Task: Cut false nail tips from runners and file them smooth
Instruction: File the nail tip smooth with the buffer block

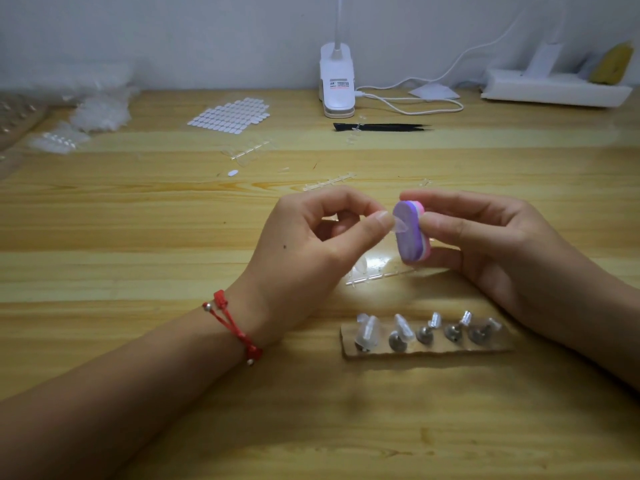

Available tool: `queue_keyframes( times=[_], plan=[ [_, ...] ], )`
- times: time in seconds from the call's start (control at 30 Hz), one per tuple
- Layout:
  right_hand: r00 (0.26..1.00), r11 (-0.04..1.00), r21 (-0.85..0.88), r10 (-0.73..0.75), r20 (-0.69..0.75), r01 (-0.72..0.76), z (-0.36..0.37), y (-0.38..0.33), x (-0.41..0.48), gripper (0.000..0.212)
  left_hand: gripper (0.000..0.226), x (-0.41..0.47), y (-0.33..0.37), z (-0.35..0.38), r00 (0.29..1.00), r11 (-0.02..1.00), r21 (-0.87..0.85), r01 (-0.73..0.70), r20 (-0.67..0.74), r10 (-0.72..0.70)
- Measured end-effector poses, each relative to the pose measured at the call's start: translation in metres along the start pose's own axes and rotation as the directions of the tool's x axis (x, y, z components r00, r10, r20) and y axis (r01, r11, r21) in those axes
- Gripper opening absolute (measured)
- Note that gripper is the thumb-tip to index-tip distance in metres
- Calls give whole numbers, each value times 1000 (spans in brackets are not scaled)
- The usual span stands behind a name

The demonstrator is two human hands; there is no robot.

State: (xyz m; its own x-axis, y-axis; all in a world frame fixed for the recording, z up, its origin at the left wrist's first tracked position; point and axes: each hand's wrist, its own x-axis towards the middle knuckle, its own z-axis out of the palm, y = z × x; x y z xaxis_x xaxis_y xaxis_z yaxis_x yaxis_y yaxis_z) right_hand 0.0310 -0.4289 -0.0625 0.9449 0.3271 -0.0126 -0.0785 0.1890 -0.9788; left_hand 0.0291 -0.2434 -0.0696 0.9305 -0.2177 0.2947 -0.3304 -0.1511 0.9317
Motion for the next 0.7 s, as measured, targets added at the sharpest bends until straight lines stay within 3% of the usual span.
queue_keyframes(
  times=[0.2,0.33,0.5,0.63,0.7],
  plan=[
    [998,999,-10,36,51,-36,-1,-1,-1,28,10,0,0,-2,999,1000,-19,5,-47,-6],
    [999,1000,16,24,32,-24,-3,-2,2,28,10,-1,3,2,997,1000,14,-2,71,1],
    [994,999,-26,40,98,-38,-4,-1,1,32,14,1,1,-1,997,1000,-27,-9,-73,7],
    [999,1000,-2,7,37,-6,-5,0,2,30,9,1,3,2,1000,1000,10,-25,19,25],
    [996,998,-67,16,91,-10,-3,0,1,32,9,1,2,2,1000,1000,1,-18,-25,18]
  ],
)
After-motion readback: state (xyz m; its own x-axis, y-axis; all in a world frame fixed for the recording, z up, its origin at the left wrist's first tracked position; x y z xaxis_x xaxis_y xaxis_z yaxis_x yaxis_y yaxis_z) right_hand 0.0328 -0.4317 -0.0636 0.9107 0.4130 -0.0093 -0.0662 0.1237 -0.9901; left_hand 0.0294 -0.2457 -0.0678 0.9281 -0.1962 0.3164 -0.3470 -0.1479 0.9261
